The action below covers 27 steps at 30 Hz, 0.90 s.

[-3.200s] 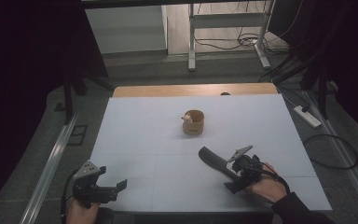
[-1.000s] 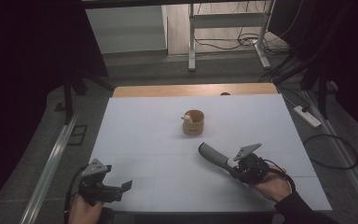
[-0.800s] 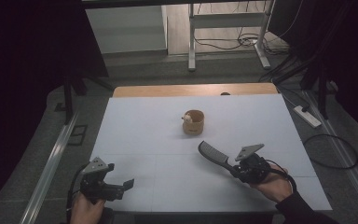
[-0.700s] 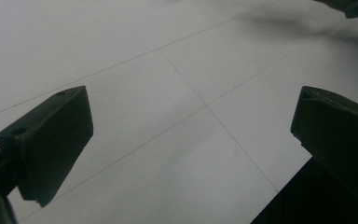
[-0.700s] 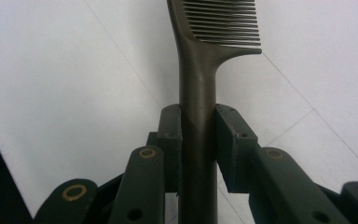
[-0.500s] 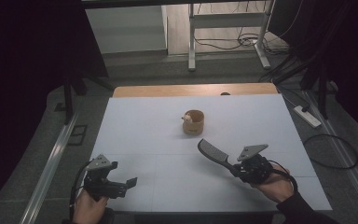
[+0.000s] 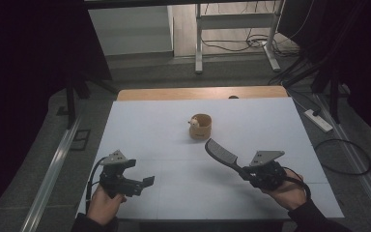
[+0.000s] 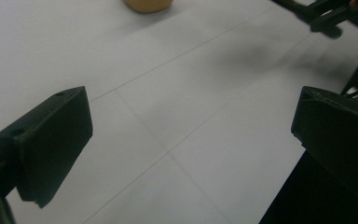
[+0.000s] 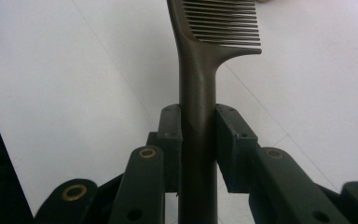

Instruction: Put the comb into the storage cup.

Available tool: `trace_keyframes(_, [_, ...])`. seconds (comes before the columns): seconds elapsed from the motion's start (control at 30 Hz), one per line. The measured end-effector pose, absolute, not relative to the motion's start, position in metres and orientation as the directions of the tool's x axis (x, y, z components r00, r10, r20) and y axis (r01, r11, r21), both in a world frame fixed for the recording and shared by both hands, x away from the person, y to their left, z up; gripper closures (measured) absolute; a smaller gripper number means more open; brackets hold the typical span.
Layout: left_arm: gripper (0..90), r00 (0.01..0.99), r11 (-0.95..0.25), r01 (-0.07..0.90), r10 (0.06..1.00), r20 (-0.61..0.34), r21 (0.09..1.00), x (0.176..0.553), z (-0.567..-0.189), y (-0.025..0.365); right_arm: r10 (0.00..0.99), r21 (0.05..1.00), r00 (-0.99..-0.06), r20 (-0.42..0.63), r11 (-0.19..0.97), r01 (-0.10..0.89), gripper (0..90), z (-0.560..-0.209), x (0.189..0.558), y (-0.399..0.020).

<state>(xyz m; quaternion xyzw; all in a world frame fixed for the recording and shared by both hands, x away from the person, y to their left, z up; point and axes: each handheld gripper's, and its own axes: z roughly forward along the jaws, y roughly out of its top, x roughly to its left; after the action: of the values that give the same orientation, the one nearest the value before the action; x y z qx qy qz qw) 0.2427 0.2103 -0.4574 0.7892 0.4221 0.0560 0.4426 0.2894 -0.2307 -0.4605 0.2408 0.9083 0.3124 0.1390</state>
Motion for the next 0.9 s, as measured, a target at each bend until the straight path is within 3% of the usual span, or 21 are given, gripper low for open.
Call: trace_keyframes(0.9, [0.0,0.741,-0.339,0.583,0.596,-0.311,0.739,0.279,-0.44,0.151,0.496,0.711,-0.85,-0.176,0.662,0.239,72.8,-0.448,0.282,-0.228])
